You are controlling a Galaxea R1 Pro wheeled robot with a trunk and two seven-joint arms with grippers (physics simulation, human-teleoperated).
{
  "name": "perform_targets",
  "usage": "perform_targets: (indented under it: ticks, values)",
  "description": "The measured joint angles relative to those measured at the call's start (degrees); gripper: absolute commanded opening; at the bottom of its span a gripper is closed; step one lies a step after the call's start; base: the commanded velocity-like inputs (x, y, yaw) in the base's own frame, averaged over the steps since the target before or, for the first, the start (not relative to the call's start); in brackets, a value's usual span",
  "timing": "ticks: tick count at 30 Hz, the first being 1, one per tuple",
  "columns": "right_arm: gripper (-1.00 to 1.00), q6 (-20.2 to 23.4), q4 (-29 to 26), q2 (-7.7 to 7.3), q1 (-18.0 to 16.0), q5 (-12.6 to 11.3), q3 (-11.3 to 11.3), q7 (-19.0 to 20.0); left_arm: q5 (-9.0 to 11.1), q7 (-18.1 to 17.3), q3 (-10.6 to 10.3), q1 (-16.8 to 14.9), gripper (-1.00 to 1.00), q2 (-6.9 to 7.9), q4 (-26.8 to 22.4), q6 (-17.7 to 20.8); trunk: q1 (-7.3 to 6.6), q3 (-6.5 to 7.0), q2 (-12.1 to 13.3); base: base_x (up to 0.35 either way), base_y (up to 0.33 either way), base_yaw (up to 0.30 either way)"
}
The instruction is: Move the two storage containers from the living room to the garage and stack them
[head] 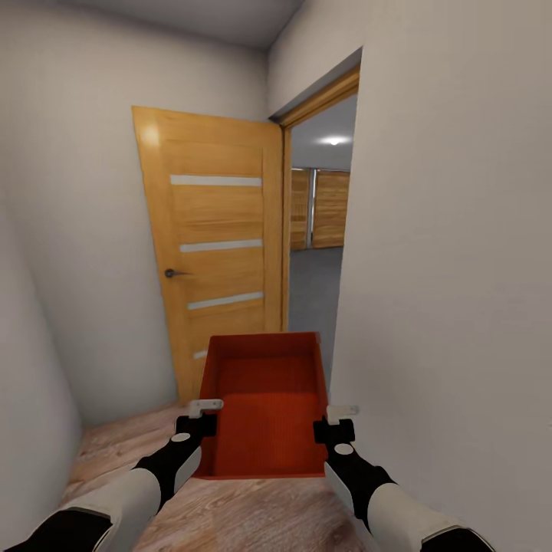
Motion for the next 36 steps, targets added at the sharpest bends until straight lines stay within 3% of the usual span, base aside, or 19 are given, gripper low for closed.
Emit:
perform_targets:
  ticks: [29,36]
  values:
    - [-1.0,0.0,-0.1,-0.06,0.0,0.0,0.0,0.1,-0.4,0.0,0.4,0.0,-1.0,-0.07,-0.1,0.0,-0.03,0.0,0.0,0.272,0.2,-0.018]
    - [-1.0,0.0,-0.1,-0.03,0.0,0.0,0.0,0.0,-0.3,0.0,0.3,0.0,-1.0,-0.05,-0.1,0.1,-0.03,0.0,0.0,0.288,0.23,-0.171]
